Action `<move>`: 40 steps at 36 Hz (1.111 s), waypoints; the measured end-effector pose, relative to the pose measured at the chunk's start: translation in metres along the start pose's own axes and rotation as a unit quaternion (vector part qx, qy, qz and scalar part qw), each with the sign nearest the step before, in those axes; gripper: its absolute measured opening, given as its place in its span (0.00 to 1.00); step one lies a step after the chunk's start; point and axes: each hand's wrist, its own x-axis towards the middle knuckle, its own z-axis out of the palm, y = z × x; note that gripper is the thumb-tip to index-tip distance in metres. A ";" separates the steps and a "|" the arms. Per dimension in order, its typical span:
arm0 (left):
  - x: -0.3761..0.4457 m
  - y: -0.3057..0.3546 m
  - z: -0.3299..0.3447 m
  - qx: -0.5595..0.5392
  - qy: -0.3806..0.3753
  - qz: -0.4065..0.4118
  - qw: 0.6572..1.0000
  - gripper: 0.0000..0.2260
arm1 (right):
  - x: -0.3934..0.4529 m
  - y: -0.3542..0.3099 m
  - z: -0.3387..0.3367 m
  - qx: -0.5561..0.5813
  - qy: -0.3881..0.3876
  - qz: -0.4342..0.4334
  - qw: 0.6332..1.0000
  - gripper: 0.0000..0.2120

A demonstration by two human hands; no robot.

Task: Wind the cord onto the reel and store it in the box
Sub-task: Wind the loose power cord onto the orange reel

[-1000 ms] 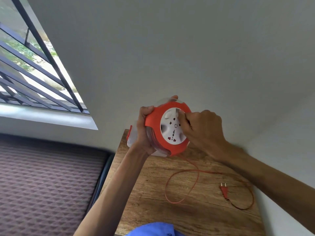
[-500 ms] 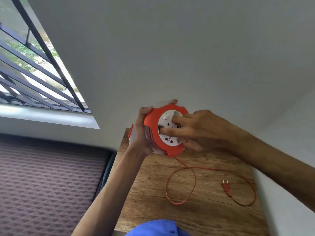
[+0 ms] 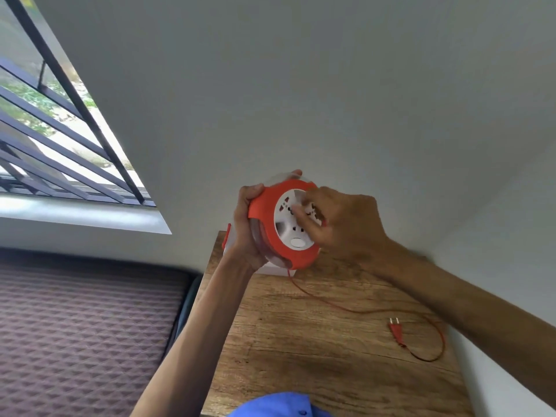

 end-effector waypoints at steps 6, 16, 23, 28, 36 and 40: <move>-0.005 -0.007 -0.012 -0.036 -0.029 -0.037 0.998 0.40 | -0.001 0.018 -0.009 -0.007 -0.141 -0.200 0.970 0.22; -0.009 -0.017 -0.017 -0.039 -0.020 -0.062 0.997 0.39 | -0.004 0.029 -0.019 -0.052 -0.182 -0.288 0.939 0.26; -0.006 -0.014 -0.019 -0.012 -0.027 -0.108 0.994 0.40 | -0.002 0.050 -0.035 -0.113 -0.265 -0.385 0.877 0.41; -0.008 -0.018 -0.016 -0.009 -0.020 -0.106 0.994 0.41 | -0.002 0.049 -0.033 -0.123 -0.270 -0.423 0.856 0.44; -0.012 -0.020 -0.008 -0.019 0.016 -0.101 0.995 0.41 | 0.000 0.030 -0.032 -0.136 -0.265 -0.411 0.862 0.36; -0.013 -0.017 -0.011 0.008 0.022 -0.103 0.994 0.42 | 0.004 0.031 -0.036 -0.152 -0.313 -0.416 0.840 0.30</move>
